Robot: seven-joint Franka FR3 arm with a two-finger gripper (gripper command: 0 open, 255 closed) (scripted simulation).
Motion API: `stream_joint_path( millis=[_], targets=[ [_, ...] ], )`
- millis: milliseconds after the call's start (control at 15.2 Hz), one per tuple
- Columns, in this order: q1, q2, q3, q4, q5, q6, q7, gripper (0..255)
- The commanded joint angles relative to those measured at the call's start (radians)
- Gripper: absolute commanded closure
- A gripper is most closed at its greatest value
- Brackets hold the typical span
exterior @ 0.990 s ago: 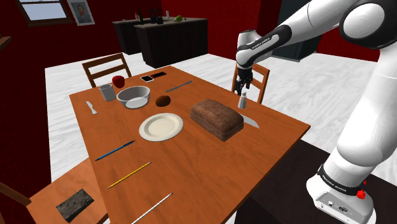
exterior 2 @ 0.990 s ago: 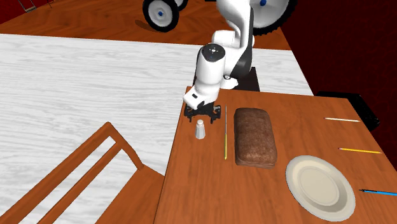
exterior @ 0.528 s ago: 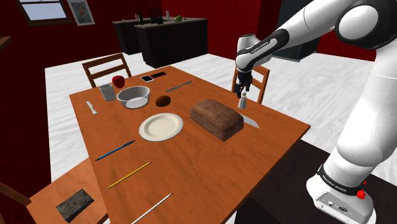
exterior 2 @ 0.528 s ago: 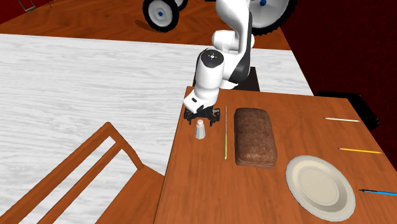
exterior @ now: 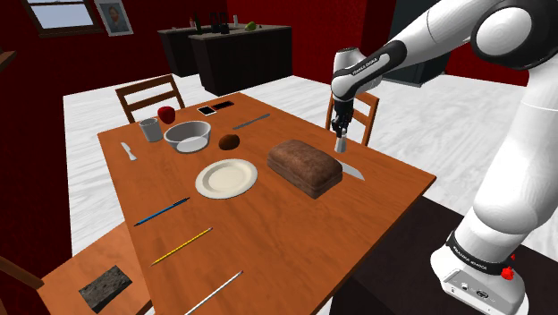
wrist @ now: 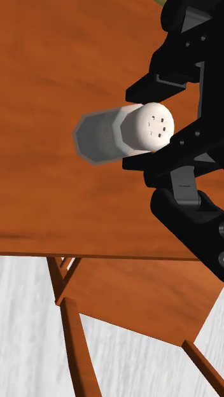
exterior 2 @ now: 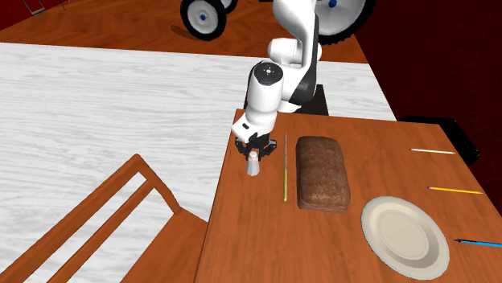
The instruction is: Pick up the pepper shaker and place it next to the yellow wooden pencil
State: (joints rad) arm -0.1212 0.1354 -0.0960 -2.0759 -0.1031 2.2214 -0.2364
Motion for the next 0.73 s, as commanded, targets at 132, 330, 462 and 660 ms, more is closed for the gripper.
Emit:
stream_joint_path(
  millis=[132, 330, 462, 660],
  targets=[
    [0.000, 0.003, 0.000, 0.000, 0.000, 0.000, 0.000, 255],
    [0.000, -0.006, 0.000, 0.004, 0.000, -0.012, -0.001, 255],
    [0.001, -0.019, 0.000, 0.016, 0.000, -0.037, -0.003, 255],
    [0.001, -0.036, 0.000, 0.036, 0.001, -0.075, -0.005, 255]
  ],
)
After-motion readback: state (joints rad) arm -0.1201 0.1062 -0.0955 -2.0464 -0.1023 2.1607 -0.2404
